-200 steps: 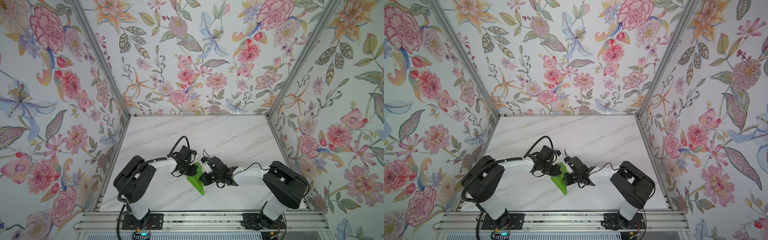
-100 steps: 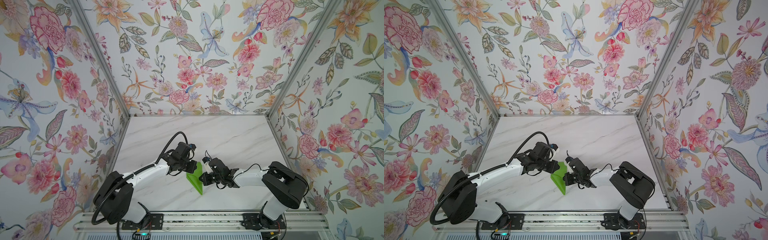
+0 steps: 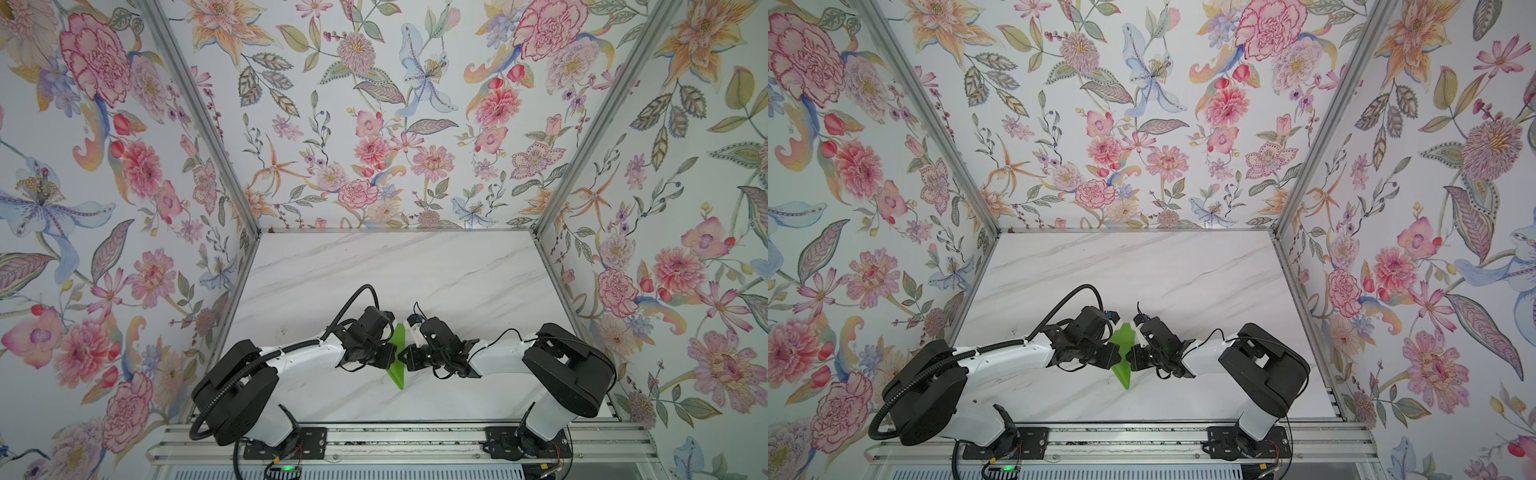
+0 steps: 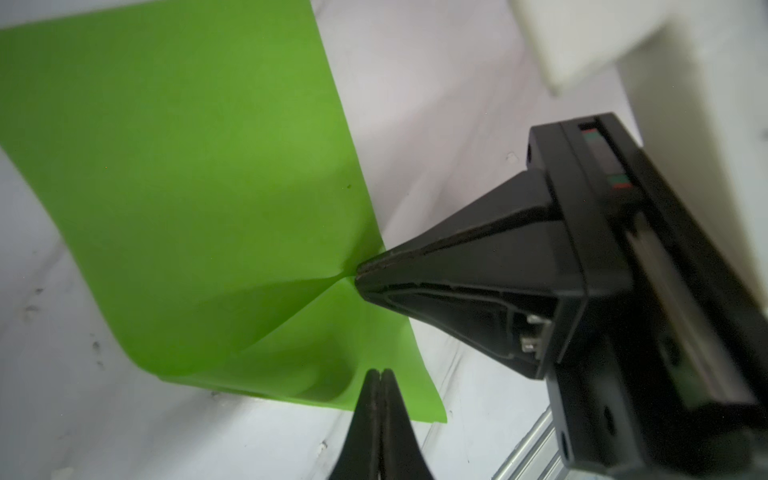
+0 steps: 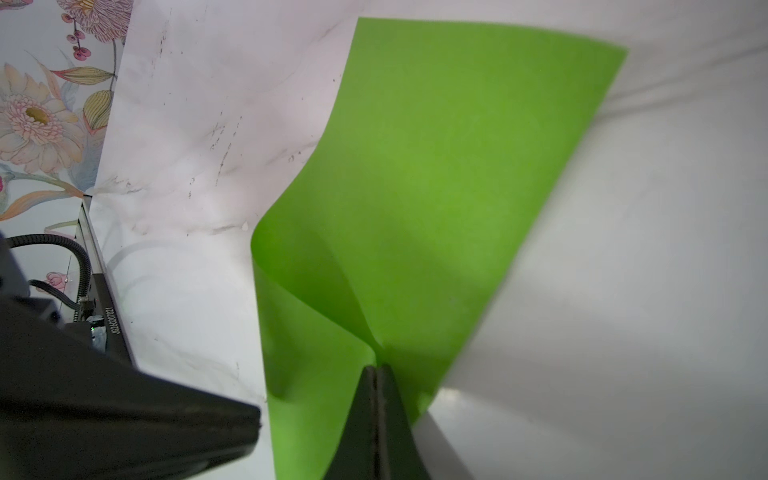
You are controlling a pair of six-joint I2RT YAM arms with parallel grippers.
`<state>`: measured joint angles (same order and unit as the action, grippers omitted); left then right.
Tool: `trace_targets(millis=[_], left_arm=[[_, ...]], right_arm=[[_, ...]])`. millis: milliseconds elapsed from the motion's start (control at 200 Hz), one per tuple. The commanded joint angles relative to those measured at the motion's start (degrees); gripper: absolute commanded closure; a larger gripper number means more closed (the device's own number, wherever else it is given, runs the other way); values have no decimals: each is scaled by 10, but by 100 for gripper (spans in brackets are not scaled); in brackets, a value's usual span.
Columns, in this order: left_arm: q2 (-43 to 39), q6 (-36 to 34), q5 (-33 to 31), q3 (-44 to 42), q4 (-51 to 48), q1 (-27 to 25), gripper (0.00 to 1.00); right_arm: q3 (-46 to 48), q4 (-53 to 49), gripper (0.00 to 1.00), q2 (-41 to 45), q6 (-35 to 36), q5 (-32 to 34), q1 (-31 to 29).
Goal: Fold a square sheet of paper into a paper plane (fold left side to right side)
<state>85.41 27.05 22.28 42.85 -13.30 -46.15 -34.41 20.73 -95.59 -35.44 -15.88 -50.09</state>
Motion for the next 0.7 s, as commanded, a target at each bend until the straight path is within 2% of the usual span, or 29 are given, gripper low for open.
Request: trace_targets(millis=[0, 315, 646, 691], left_arm=[[17, -8, 5, -3, 4, -3, 95], [60, -30, -24, -4, -25, -3, 96], [85, -21, -13, -26, 6, -3, 97], [89, -14, -7, -28, 17, -3, 97]], right_arm=[[16, -24, 100, -17, -5, 9, 4], [22, -24, 100, -16, -4, 8, 9], [4, -67, 100, 1, 15, 20, 18], [-6, -84, 94, 9, 20, 24, 18]])
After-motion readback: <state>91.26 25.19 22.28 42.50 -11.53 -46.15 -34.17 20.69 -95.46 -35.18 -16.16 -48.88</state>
